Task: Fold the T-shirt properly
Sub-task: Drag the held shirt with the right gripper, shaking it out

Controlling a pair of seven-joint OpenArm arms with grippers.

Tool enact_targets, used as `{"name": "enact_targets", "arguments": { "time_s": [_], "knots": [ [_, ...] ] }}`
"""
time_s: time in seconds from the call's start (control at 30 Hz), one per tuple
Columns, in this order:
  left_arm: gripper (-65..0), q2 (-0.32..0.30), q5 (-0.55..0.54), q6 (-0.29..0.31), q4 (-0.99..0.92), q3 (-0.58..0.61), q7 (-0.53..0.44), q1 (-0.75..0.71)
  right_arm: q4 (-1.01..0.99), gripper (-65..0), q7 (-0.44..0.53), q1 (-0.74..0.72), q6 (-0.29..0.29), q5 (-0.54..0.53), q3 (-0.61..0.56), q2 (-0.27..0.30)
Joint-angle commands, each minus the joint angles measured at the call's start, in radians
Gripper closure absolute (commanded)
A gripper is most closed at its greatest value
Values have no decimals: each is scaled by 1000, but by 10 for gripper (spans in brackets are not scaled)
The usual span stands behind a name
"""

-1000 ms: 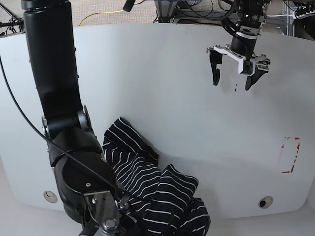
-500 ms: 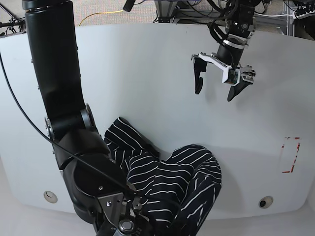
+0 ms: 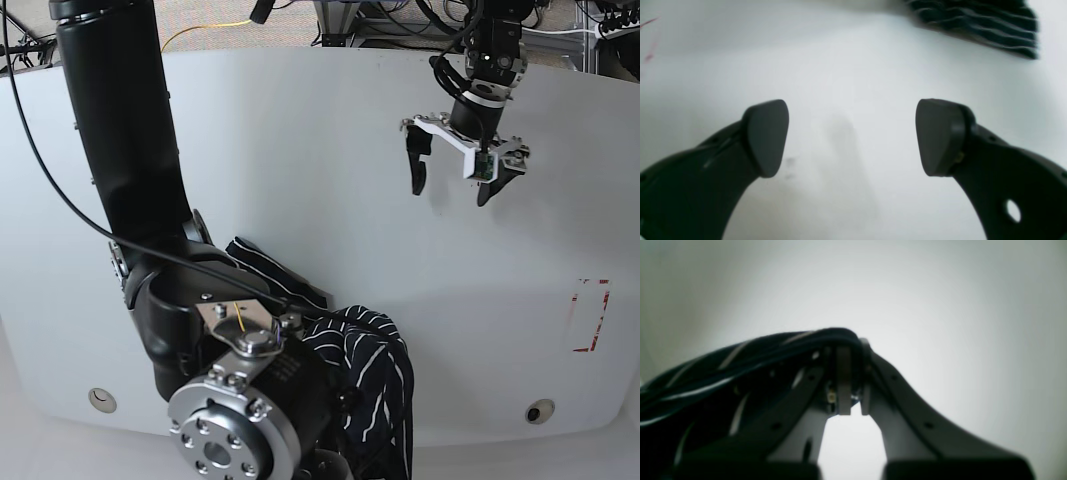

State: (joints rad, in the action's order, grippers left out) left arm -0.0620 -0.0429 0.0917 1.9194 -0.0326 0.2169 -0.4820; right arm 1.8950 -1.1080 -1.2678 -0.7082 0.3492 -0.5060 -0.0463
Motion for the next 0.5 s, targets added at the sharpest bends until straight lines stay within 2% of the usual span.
{"name": "enact_targets", "arguments": {
  "time_s": [0.0,0.13,0.3,0.47],
  "knots": [
    [-565,-3,-4,0,22,-53,-30,3,50,0,9,-28,10,72,10,-33],
    [-565,-2,-4,1,32,-122,-30,3,107,0,6,64,10,121,7,-40],
    [-565,-5,-4,1,36,-198,-30,3,131,0,6,184,10,130,-53,-40],
    [-565,0,-4,3,36,-243,-30,1,130,0,12,300,10,130,-59,-40]
  ]
}}
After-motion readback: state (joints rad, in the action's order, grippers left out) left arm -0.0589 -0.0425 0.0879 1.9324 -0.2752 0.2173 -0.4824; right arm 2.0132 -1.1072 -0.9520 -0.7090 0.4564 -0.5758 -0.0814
